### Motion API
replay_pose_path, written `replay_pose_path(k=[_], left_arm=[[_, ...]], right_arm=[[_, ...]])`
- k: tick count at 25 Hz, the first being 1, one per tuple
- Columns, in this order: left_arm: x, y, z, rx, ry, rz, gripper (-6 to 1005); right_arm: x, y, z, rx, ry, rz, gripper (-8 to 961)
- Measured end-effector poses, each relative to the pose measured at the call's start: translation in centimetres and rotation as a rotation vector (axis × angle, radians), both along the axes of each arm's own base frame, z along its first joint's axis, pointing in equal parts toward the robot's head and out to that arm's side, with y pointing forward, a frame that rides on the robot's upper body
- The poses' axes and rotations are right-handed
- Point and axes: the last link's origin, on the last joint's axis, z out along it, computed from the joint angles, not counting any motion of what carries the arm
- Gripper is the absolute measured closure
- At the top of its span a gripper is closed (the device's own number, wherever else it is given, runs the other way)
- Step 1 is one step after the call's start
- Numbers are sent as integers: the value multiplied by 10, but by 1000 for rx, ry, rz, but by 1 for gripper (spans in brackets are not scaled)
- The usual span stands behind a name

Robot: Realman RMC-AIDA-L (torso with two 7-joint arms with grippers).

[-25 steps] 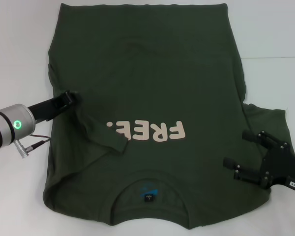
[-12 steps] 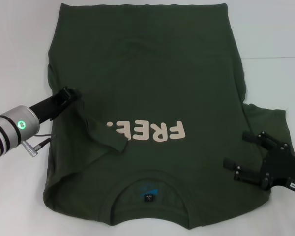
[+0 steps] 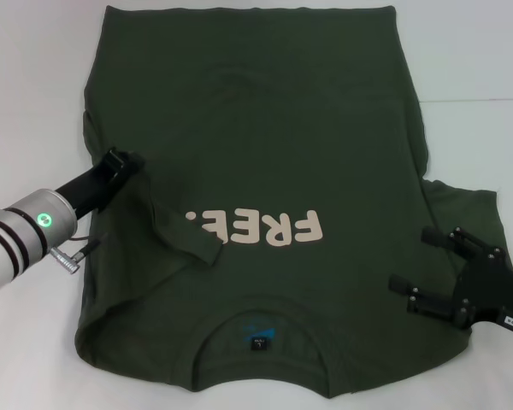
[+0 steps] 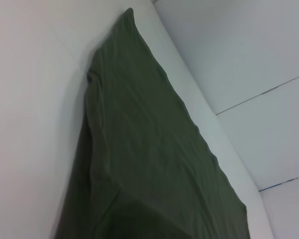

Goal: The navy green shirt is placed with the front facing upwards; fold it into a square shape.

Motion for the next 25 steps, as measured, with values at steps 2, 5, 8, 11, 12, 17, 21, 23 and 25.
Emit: replay_pose_path(k=[2,5,8,11,12,17,21,23,25], left_arm=[[2,0,-1,3,-16,-1,952],[4,-1,-3,14,-46,4,950],[6,0,-5,20,-71,11,948],[9,1,-6,23,-88,13,946],[10,2,-6,27,-93,14,945],[10,3,-3,47,-123,21,930],[11,2,-5,52,-121,14,877],[13,2,-7,56,-116,1,851],[16,2,-7,61,-115,-12,824]], right_arm=[[0,0,0,0,0,0,12],[0,0,0,0,-1,-1,13],[0,0,0,0,-1,1,13],[-1,0,0,-1,0,1,13],[-1,0,-1,-1,0,2,13],[-1,0,-1,-3,1,3,13],[-1,0,-1,-4,2,5,13],[-2,0,-1,-6,3,6,13],[-2,0,-1,-6,3,6,13]])
